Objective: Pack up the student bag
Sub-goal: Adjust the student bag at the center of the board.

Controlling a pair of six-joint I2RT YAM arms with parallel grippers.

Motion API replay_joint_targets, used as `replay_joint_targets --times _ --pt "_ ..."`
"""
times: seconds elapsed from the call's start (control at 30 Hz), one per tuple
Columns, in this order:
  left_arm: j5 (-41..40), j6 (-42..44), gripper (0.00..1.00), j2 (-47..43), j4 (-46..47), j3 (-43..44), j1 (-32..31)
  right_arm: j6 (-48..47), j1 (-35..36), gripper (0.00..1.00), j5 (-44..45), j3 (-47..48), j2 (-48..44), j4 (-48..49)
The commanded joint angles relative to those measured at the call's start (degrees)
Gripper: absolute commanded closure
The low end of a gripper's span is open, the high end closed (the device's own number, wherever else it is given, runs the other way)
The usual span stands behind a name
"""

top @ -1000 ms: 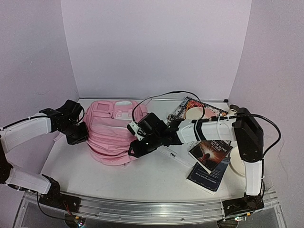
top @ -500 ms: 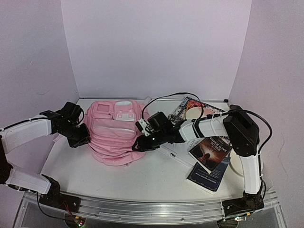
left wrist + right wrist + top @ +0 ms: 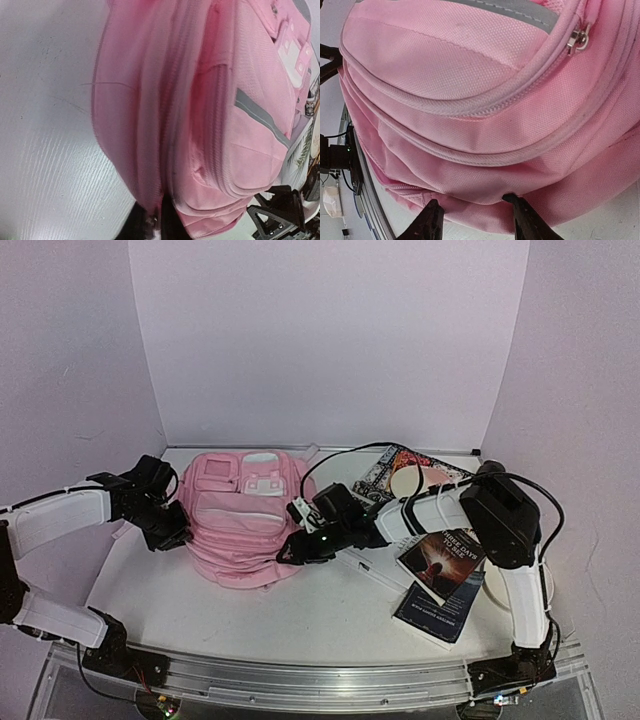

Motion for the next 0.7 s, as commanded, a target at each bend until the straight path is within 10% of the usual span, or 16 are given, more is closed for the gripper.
replay_joint_targets --times 0.0,0.27,0.67 --pt "3.04 -0.47 0.72 0.42 5.98 0.53 0.22 2.05 0.61 0.51 -4.4 4.18 3.38 1.59" --pt "6.3 -3.31 0.38 -3.16 6.13 -4.01 0.05 2.63 1.91 0.48 -5.98 12.4 5.06 3.84" --pt "6.04 -10.75 0.33 -3.4 9.03 -6.04 -6.97 2.74 3.8 0.5 -6.97 17.69 7.8 4.14"
